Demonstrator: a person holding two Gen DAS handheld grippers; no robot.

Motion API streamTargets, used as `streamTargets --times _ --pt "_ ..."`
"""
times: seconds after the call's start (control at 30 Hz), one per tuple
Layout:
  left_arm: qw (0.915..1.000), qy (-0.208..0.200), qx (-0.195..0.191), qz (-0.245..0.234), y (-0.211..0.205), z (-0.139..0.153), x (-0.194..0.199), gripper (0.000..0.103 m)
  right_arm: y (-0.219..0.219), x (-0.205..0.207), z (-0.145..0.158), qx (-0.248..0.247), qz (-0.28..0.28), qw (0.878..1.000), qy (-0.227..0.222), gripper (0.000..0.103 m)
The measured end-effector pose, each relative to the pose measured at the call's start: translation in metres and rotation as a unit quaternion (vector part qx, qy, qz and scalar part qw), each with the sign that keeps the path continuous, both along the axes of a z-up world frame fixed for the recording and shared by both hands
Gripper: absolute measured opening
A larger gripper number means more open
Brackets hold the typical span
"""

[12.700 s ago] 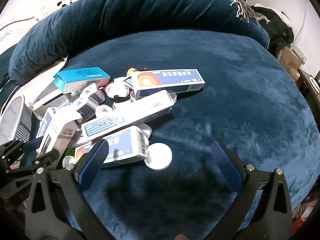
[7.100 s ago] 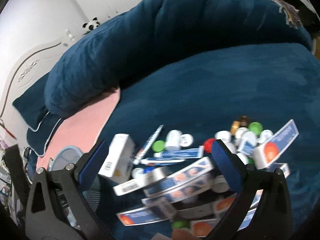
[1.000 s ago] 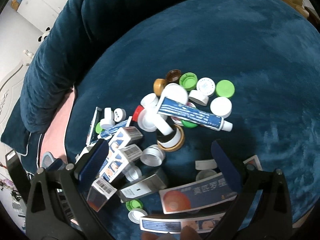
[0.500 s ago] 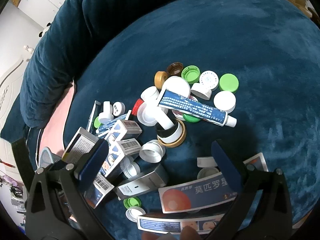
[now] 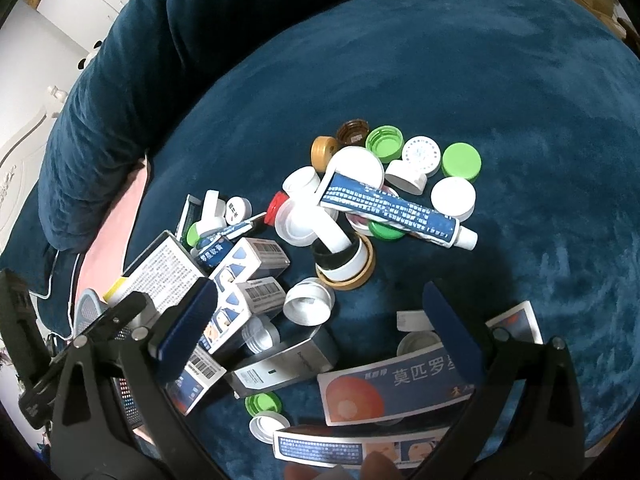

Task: Organize objects
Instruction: 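Lift the white-yellow box with left tool and turn it upright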

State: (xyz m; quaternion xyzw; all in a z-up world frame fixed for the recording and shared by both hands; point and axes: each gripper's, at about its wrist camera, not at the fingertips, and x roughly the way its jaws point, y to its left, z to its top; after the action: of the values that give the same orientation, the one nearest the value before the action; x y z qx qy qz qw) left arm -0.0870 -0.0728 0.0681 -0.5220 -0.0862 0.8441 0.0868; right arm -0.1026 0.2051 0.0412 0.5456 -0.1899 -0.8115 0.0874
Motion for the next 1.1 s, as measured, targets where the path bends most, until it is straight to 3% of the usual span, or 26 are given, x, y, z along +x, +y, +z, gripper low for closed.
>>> streamTargets --times 0.13,0.23,0.3,0.43,0.53,0.57,0.7,0.77,1.1 --pt "0.9999 -0.012 -0.006 -0.005 0.002 -0.004 0.0 0.038 0.001 0.0 -0.002 0.002 -0.003 1.0 -0.005 0.103" --pt "0.9985 -0.01 -0.055 -0.001 0.006 -0.004 0.002 0.041 0.003 0.0 -0.002 0.004 -0.007 1.0 -0.005 0.103" --pt "0.9936 0.005 -0.113 0.002 0.009 -0.001 0.007 0.063 0.004 0.002 0.0 0.004 -0.007 1.0 -0.003 0.103" --pt "0.985 0.018 -0.168 -0.035 0.018 0.001 0.009 0.073 0.007 0.006 0.002 0.014 -0.006 1.0 0.005 0.103" --pt "0.968 0.029 -0.235 -0.085 0.027 0.003 0.01 0.073 0.011 0.007 0.0 0.014 -0.009 1.0 0.002 0.103" --pt "0.9638 0.026 -0.241 -0.111 0.029 0.002 0.01 0.073 0.012 0.007 -0.001 0.013 -0.01 1.0 0.001 0.103" --pt "0.9591 -0.014 -0.207 -0.192 0.03 -0.008 0.003 0.073 0.017 0.005 -0.002 0.012 -0.013 1.0 0.001 0.103" --pt "0.9486 -0.03 -0.216 -0.229 0.034 -0.017 -0.002 0.073 0.019 0.004 -0.004 0.01 -0.015 1.0 -0.001 0.103" --pt "0.9154 -0.056 -0.223 -0.33 0.036 -0.042 -0.026 0.075 0.02 0.001 -0.009 0.006 -0.014 1.0 -0.006 0.103"
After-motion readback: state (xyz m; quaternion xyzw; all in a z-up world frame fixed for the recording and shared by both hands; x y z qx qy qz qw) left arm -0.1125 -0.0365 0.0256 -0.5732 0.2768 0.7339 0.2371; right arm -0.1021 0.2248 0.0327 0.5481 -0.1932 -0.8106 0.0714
